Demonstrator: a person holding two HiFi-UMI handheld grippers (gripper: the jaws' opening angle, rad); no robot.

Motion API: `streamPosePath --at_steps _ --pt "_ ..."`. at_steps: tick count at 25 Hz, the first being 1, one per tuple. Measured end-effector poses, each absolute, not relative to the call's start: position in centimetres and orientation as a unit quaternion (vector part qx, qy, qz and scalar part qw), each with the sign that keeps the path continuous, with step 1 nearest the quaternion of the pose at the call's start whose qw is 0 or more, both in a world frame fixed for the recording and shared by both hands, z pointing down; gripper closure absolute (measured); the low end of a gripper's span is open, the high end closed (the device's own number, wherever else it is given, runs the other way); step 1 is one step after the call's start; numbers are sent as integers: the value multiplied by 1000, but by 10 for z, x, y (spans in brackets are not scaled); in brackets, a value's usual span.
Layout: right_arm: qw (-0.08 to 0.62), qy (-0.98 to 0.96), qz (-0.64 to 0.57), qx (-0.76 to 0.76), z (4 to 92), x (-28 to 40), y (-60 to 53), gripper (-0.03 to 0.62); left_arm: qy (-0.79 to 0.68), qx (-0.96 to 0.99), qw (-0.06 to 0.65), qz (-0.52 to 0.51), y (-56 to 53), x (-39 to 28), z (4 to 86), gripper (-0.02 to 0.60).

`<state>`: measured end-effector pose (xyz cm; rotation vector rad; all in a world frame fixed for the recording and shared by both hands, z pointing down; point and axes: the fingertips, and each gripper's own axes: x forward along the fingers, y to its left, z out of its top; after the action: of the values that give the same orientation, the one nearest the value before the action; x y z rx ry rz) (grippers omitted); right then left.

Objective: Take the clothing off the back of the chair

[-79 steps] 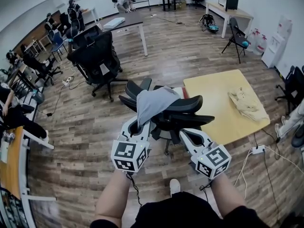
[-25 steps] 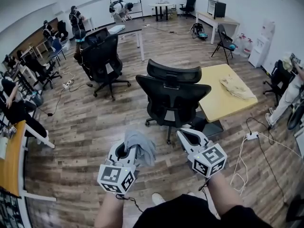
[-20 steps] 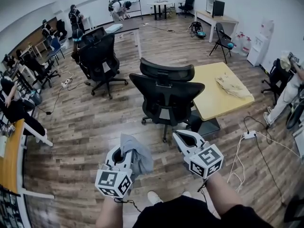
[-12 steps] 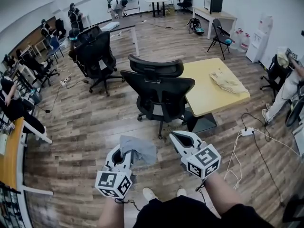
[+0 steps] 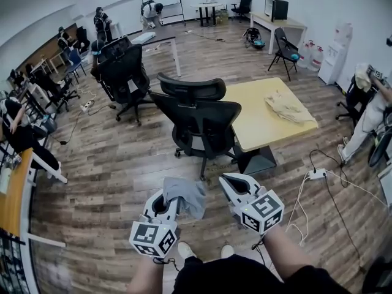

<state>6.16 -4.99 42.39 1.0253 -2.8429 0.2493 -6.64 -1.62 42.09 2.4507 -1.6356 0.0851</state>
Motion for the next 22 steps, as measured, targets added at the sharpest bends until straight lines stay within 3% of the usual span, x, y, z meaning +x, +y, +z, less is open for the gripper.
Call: streamPosePath --at_steps 22 --pt "54 -944 89 312 436 91 -31 582 -556 824 102 41 11 -17 430 535"
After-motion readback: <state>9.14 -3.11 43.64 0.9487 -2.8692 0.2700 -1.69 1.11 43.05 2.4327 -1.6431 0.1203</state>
